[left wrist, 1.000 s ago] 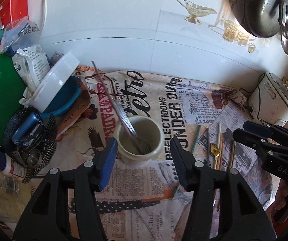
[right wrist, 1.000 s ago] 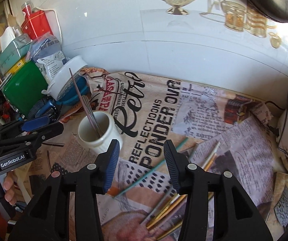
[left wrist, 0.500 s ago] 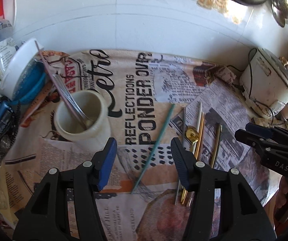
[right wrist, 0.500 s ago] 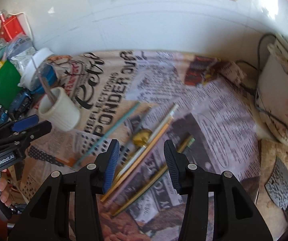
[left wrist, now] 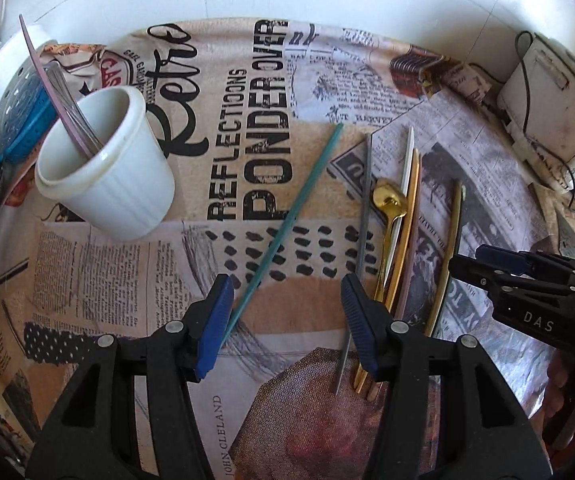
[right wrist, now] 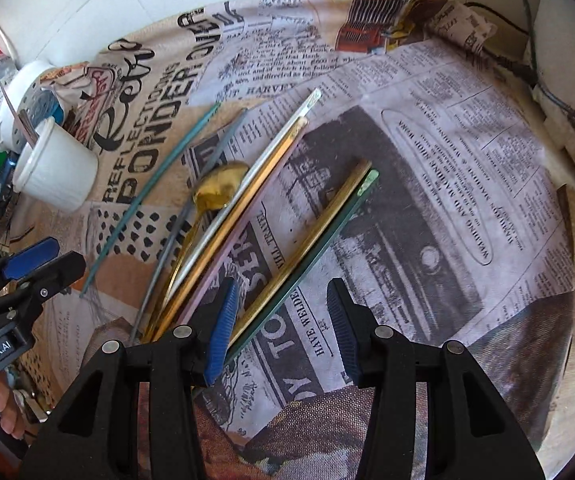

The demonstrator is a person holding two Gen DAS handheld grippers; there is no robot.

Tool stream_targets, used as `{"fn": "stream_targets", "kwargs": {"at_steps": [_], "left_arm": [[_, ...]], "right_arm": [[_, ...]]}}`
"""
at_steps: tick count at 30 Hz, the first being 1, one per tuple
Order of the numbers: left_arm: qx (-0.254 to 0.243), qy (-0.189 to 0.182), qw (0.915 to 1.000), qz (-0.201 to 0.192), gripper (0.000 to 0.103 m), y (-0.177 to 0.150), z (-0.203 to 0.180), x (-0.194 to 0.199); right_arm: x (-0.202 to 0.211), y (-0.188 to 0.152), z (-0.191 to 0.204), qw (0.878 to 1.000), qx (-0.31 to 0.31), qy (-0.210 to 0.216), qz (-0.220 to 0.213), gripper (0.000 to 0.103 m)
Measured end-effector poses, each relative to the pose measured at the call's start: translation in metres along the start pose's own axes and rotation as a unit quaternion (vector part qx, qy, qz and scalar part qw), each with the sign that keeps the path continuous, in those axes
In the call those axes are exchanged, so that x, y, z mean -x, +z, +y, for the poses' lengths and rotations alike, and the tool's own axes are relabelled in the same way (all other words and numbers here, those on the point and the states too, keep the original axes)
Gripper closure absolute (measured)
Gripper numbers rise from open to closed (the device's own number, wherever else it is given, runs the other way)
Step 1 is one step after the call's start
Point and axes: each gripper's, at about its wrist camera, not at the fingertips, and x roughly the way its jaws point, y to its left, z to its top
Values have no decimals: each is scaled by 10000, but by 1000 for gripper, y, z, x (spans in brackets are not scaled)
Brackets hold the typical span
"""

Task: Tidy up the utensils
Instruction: 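Move both tools back over the remaining utensil pile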

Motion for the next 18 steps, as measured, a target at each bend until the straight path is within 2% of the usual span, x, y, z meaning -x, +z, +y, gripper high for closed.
{"fn": "stream_targets", "kwargs": {"at_steps": [3, 9, 13, 18], "left_arm": [[35, -18, 10000, 78, 48, -3, 0, -6], [109, -45, 9998, 143, 48, -8, 0, -15], [57, -57, 9998, 169, 48, -6, -3, -21], [-70, -138, 9997, 208, 48, 2, -10, -30]], "right_arm": [[-5, -2, -3, 9999, -9, -142, 24, 64], [-4, -5, -8, 9998, -118, -132, -93, 71], [-4, -6, -8, 9999, -61, -7, -122, 85], [-4, -6, -10, 10000, -45, -25, -48, 92]]}}
